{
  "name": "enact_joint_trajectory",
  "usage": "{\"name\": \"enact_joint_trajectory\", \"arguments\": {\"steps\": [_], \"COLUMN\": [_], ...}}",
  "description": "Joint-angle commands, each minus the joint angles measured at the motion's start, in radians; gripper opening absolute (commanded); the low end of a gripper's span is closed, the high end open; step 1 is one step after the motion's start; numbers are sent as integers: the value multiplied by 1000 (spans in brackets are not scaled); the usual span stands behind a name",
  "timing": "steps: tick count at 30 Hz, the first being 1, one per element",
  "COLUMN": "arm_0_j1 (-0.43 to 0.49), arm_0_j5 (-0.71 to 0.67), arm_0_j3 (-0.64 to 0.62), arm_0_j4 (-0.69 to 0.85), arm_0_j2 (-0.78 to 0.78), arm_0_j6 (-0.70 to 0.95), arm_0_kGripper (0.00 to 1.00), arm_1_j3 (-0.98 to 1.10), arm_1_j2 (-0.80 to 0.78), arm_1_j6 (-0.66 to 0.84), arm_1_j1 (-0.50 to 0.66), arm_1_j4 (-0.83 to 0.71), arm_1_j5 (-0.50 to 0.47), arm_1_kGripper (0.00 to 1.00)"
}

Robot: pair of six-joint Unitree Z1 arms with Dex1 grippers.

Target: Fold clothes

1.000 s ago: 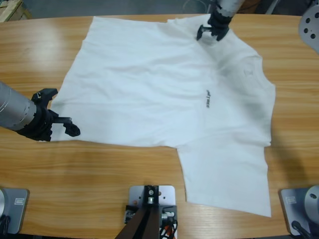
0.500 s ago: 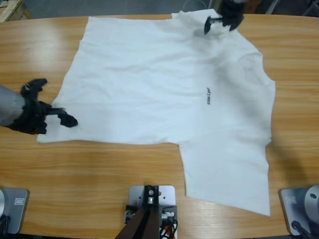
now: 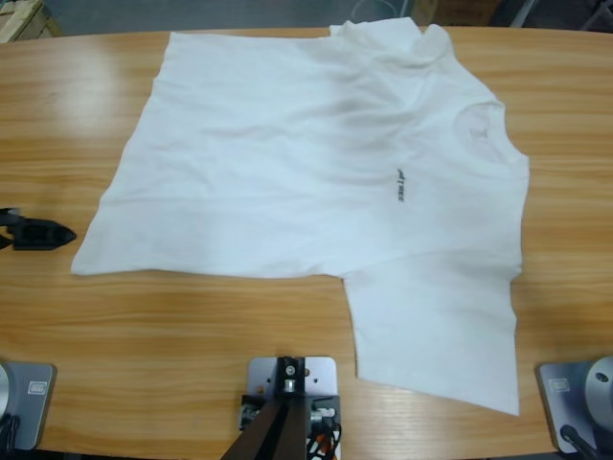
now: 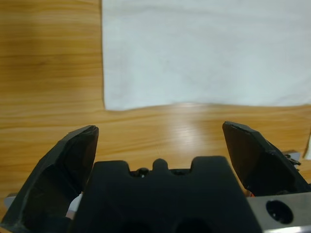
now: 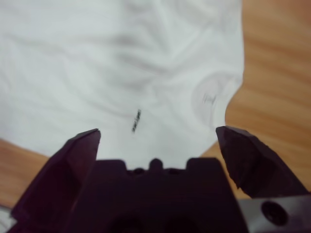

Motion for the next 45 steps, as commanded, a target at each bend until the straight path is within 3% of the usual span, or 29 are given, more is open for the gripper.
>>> {"name": "enact_joint_trajectory", "arguments": {"steps": [1,5,7,11,15,23,27,29,32,35,39,45], "arm_0_j1": [-7,-8,-10,-15,-17,-17,-17,-17,-17,-17,-17,-17], "arm_0_j5": [-50,-78,-77,-79,-79,-79,-79,-79,-79,-79,-79,-82], "arm_0_j3": [73,86,83,62,5,-29,-25,-23,-16,-12,-32,-53], "arm_0_j4": [55,50,49,54,75,106,106,106,106,106,104,110], "arm_0_j2": [-71,-70,-64,45,40,55,53,55,56,53,75,90], "arm_0_j6": [-48,-31,12,103,116,139,139,142,142,145,152,163], "arm_0_kGripper": [1000,1000,1000,1000,998,996,996,996,996,996,996,996], "arm_1_j3": [648,1000,1118,1263,1346,1319,1311,1285,1286,1302,1325,1332], "arm_1_j2": [-475,-657,-783,-957,-1038,-956,-802,-697,-660,-641,-549,-513], "arm_1_j6": [394,801,942,1081,1128,1137,1169,1234,1292,1451,1776,2046], "arm_1_j1": [95,349,416,429,429,447,601,720,776,882,1117,1167], "arm_1_j4": [-229,-410,-445,-475,-522,-538,-632,-653,-666,-685,-694,-639], "arm_1_j5": [97,85,70,101,115,96,87,36,3,-45,-119,-179], "arm_1_kGripper": [1000,1000,1000,1000,1000,1000,1000,1000,1000,1000,1000,1000]}}
